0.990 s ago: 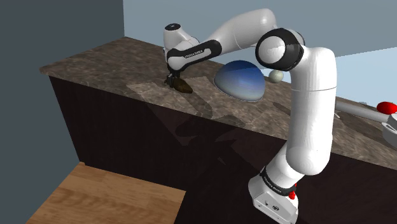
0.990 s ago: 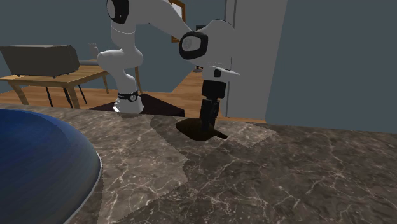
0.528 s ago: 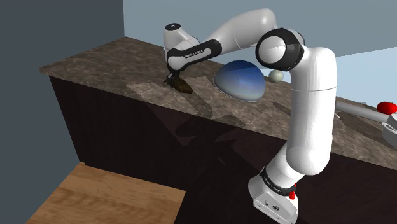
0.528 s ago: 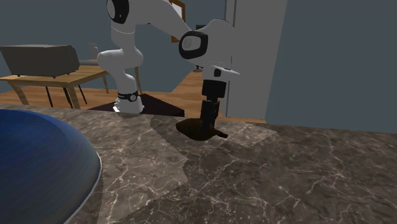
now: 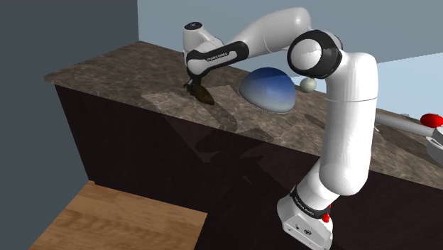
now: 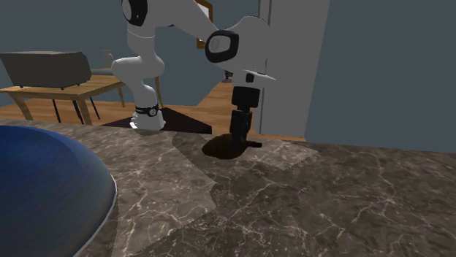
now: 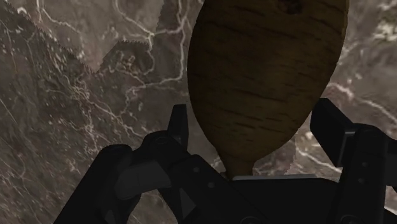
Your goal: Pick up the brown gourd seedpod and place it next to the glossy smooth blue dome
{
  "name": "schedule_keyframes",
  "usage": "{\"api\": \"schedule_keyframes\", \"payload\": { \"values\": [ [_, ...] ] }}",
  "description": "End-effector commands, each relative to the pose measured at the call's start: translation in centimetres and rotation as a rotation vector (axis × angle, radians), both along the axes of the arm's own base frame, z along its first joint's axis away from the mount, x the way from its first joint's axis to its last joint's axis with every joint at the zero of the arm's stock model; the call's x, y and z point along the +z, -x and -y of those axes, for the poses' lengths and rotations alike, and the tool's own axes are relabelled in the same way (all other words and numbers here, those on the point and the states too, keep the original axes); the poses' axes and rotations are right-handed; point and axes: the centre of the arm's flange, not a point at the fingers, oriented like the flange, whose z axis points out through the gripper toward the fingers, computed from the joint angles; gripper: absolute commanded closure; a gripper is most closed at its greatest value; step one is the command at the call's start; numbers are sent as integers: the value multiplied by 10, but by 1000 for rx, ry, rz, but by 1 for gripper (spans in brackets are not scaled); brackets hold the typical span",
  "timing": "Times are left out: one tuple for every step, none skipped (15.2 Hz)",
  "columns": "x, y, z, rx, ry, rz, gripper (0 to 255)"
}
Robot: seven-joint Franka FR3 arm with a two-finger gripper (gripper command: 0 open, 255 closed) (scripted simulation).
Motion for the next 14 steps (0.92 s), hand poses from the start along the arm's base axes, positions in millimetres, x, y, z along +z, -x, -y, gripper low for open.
{"api": "schedule_keyframes", "payload": {
  "values": [
    [11,-1,1,0,0,0,255],
    [17,-1,1,0,0,0,255],
    [22,-1,1,0,0,0,255],
    [27,-1,1,0,0,0,255],
    [32,-1,1,0,0,0,255],
    [38,-1,1,0,0,0,255],
    [43,-1,1,0,0,0,255],
    [48,-1,1,0,0,0,255],
    [54,-1,1,0,0,0,255],
    [59,-1,1,0,0,0,255],
    [64,-1,1,0,0,0,255],
    [69,-1,1,0,0,0,255],
    [75,-1,1,0,0,0,255],
    [80,-1,1,0,0,0,255]
  ]
}}
